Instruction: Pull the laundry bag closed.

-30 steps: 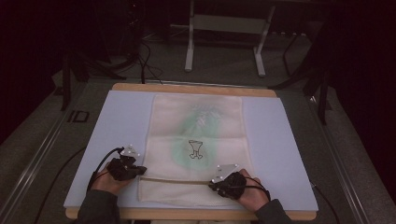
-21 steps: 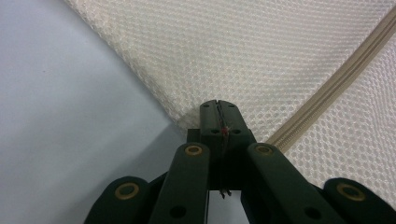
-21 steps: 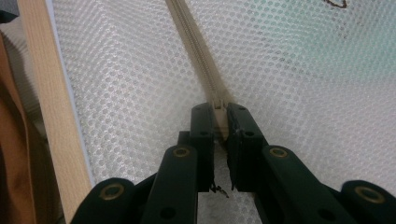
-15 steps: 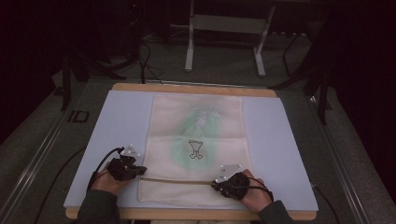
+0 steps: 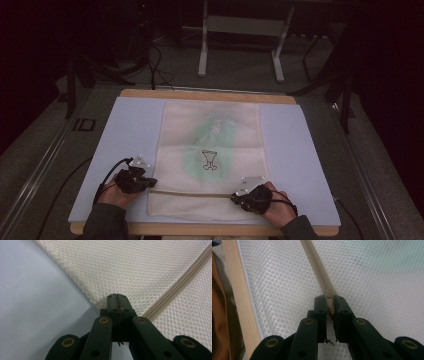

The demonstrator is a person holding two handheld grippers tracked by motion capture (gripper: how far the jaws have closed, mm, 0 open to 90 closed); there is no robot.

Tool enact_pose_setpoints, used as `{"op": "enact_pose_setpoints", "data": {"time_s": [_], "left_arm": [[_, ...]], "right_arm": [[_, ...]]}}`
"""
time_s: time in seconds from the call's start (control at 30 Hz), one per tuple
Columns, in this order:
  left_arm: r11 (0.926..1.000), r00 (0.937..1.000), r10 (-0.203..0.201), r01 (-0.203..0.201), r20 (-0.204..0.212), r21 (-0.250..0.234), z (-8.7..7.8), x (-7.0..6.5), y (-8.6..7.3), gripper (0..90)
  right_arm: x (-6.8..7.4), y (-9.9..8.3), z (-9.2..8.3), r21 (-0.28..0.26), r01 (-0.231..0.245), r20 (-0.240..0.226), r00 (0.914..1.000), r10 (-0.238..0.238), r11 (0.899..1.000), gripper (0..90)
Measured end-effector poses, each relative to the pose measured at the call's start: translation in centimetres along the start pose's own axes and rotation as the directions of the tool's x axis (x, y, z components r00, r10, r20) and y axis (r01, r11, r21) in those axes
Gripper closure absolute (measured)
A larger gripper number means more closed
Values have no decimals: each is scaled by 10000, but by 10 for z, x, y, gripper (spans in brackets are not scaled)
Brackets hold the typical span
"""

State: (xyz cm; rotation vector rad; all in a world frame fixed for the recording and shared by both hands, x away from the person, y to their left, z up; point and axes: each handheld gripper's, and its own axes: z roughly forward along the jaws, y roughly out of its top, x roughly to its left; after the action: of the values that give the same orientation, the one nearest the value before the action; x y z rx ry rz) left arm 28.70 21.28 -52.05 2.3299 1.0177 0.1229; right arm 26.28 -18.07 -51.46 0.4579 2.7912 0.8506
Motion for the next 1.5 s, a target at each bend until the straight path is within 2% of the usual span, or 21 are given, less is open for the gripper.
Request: {"op": "enact_pose_setpoints", "data": {"time_s": [1.5], "left_arm": [[10000,10000,-45,45,41,-13,0,1,0,897]], "right_arm": [[-12,-19,-15,158,-172,-123,9998,174,9997,822]]}}
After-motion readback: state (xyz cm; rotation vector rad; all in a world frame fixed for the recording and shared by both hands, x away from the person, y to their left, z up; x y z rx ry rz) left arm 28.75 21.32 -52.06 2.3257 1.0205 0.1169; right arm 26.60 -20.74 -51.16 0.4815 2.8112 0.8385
